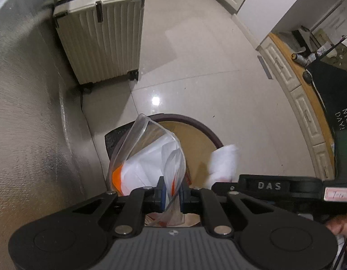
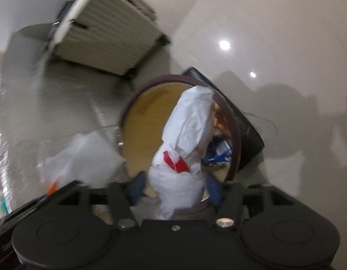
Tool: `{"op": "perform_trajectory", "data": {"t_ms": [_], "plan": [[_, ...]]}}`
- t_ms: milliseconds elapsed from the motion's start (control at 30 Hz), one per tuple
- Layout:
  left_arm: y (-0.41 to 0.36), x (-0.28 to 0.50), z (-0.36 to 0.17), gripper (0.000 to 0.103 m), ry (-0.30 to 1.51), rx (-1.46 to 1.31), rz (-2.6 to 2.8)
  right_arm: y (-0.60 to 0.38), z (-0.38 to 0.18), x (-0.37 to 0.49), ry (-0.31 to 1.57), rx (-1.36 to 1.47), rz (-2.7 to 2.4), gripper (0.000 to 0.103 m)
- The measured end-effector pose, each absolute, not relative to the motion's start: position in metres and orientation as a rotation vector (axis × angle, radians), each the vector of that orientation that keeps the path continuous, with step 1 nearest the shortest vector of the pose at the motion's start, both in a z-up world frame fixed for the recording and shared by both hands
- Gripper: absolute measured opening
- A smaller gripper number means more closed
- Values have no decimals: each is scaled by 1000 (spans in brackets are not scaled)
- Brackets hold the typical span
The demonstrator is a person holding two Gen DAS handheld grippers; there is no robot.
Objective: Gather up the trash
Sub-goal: 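Open the left gripper dropping the clear bag while the right gripper drops the white bag into the bin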
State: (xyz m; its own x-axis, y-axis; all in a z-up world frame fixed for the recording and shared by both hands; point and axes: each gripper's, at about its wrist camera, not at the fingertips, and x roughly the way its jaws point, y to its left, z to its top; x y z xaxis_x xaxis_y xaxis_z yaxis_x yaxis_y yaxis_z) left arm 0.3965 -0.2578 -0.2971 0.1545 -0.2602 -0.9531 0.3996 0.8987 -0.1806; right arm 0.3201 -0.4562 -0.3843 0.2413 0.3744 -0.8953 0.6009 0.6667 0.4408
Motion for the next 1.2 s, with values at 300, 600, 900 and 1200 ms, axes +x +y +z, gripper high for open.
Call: {"op": "perform_trajectory", "data": {"t_ms": [300, 600, 900, 1200], "plan": [[-285, 413, -331, 12, 1338, 219, -542, -465, -401, 304, 1379, 870, -182, 79], [-293, 419, -357, 63, 1371, 308, -513, -472, -392, 302, 1357, 808, -163, 79], [-259, 397, -357, 72, 1432, 256, -445, -456, -378, 305, 1339, 666, -94, 79], [-244, 381, -340, 97, 1419, 210, -408, -452, -354, 305, 1279, 537, -65, 83]]}}
